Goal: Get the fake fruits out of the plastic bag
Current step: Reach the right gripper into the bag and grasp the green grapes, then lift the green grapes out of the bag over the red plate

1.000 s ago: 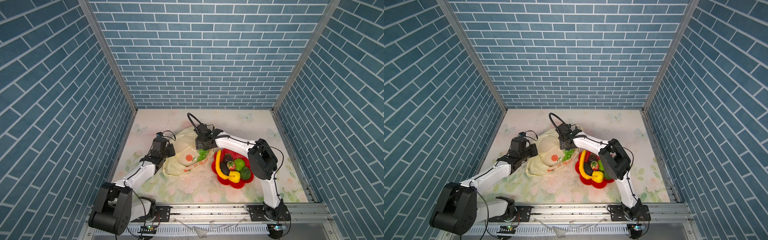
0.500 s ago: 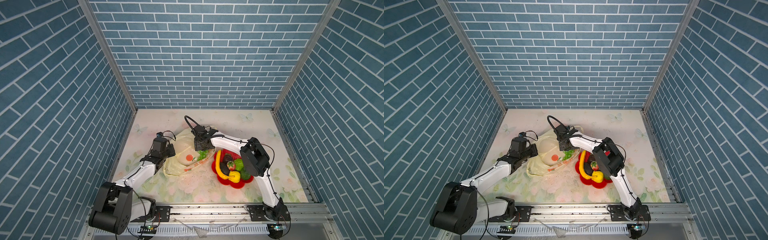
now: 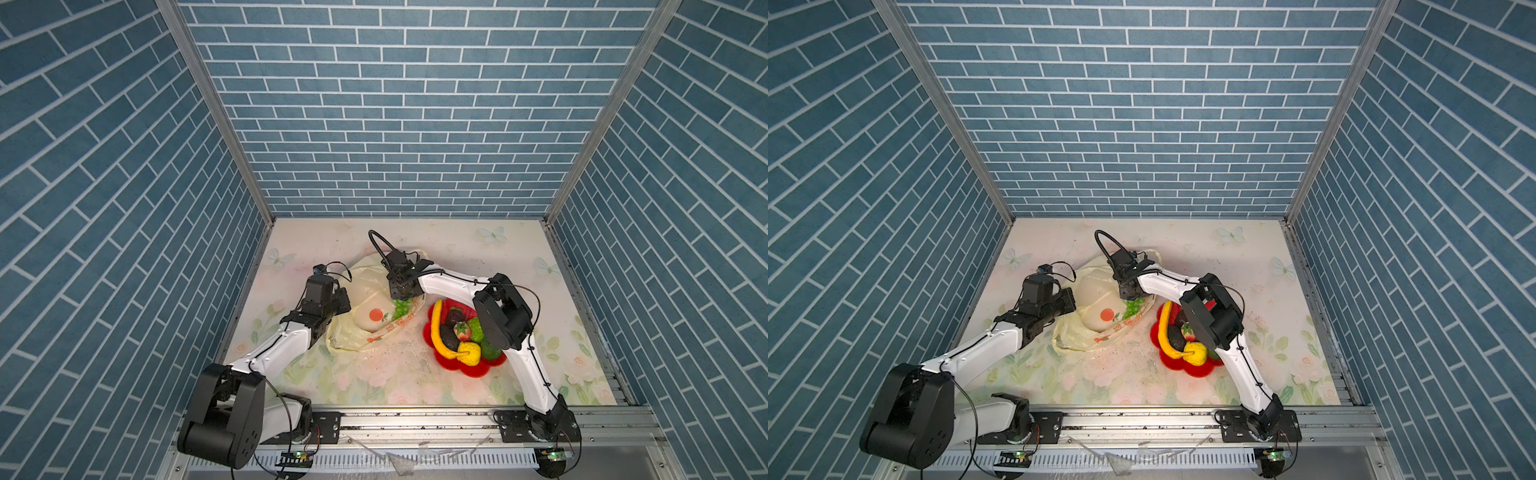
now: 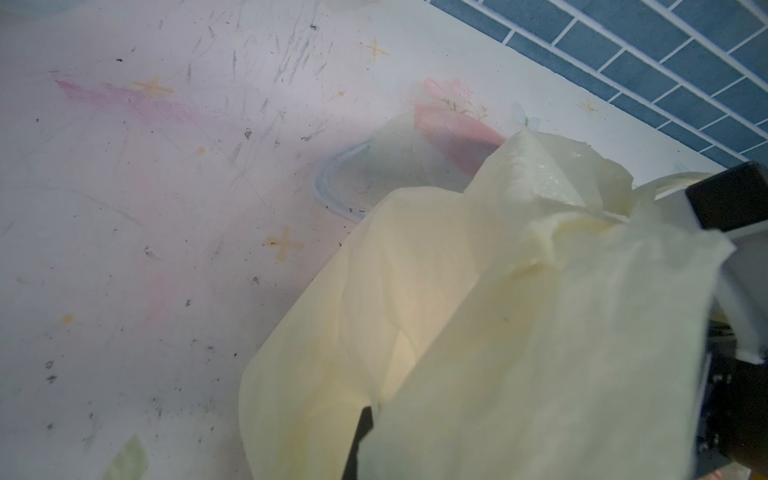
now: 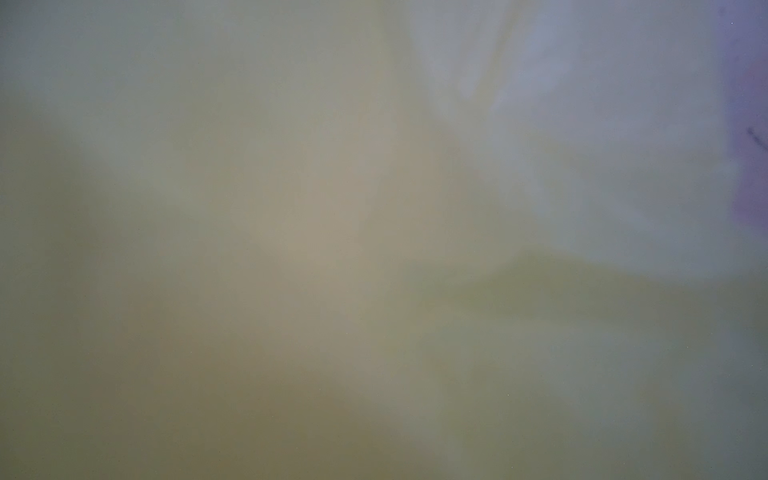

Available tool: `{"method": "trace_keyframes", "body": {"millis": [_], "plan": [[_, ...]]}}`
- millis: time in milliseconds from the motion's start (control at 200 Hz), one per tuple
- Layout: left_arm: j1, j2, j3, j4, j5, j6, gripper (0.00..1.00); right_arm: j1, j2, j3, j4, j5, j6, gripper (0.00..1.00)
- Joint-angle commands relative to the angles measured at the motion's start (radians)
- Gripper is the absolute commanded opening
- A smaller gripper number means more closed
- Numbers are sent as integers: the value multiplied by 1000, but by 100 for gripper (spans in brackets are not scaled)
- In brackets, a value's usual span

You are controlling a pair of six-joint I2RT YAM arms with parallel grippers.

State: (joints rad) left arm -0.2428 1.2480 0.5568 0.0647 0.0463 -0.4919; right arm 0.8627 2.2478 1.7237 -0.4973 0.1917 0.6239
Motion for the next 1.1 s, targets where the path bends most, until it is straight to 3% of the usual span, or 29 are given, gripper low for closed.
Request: {"method": "trace_keyframes", "body": {"millis": [0,530,1095], "plan": [[-6,13,23,-12,-6,13,0,-2,-83,-76,96,-40,-13,36],[-5,45,43,-48,-42,6,0,35,-291,-269,306,-89,-136,28],[-4,76,66,-84,-71,9,0,59,-704,-460,225,21,-209,27]]}}
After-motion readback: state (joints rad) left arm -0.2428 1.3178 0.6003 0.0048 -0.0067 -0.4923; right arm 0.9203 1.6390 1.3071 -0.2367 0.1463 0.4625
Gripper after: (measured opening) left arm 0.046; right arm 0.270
